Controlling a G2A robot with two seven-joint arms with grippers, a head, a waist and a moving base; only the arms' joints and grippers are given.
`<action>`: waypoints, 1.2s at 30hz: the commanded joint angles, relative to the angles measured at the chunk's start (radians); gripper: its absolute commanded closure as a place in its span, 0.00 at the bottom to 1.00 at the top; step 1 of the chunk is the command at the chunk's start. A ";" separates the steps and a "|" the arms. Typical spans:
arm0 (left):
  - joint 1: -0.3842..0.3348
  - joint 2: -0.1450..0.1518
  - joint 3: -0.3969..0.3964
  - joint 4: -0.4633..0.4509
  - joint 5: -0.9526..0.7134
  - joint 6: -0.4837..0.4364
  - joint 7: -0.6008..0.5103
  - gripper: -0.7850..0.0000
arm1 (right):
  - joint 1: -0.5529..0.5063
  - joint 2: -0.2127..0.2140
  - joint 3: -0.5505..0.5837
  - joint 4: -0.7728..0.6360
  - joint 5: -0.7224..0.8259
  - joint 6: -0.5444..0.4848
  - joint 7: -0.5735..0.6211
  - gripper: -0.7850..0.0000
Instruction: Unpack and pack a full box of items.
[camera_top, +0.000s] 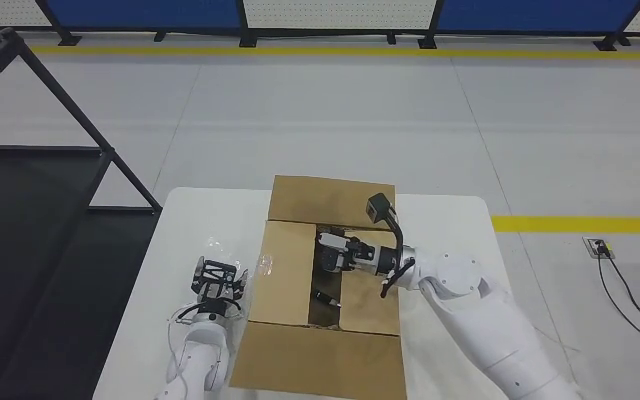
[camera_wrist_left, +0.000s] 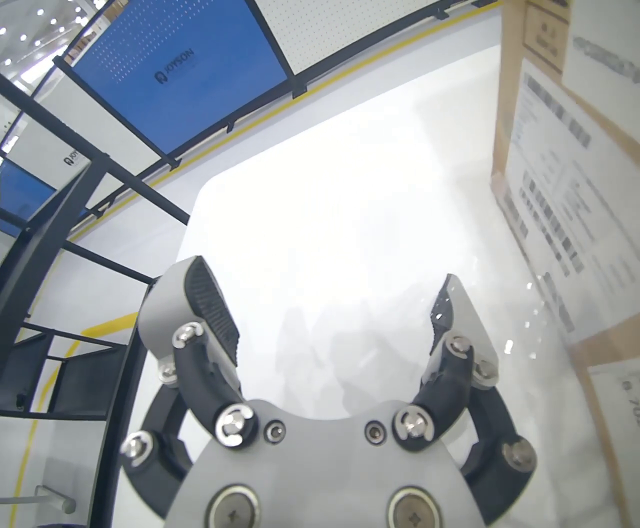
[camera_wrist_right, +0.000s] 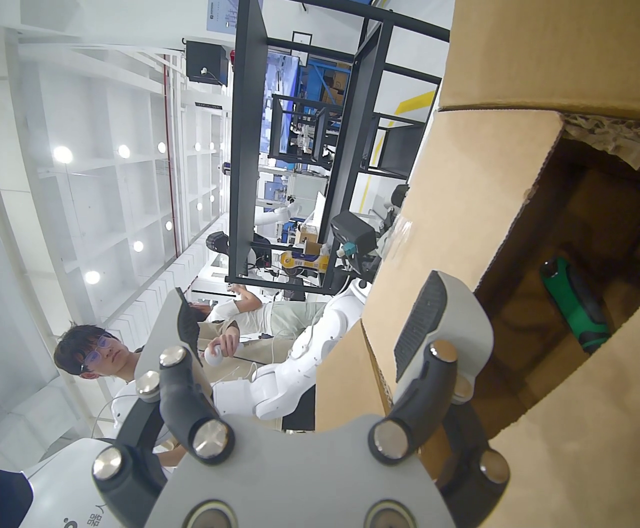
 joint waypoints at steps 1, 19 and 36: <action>-0.004 -0.001 -0.012 0.003 0.000 0.023 0.004 0.00 | -0.001 -0.001 0.002 0.000 -0.003 0.001 0.000 0.00; 0.019 0.007 -0.198 -0.055 -0.068 0.112 0.012 0.00 | 0.007 -0.017 0.009 0.022 -0.004 -0.003 0.020 0.00; 0.055 0.008 -0.313 -0.073 -0.129 0.149 -0.001 0.00 | 0.009 -0.026 0.024 0.031 -0.015 -0.007 0.037 0.00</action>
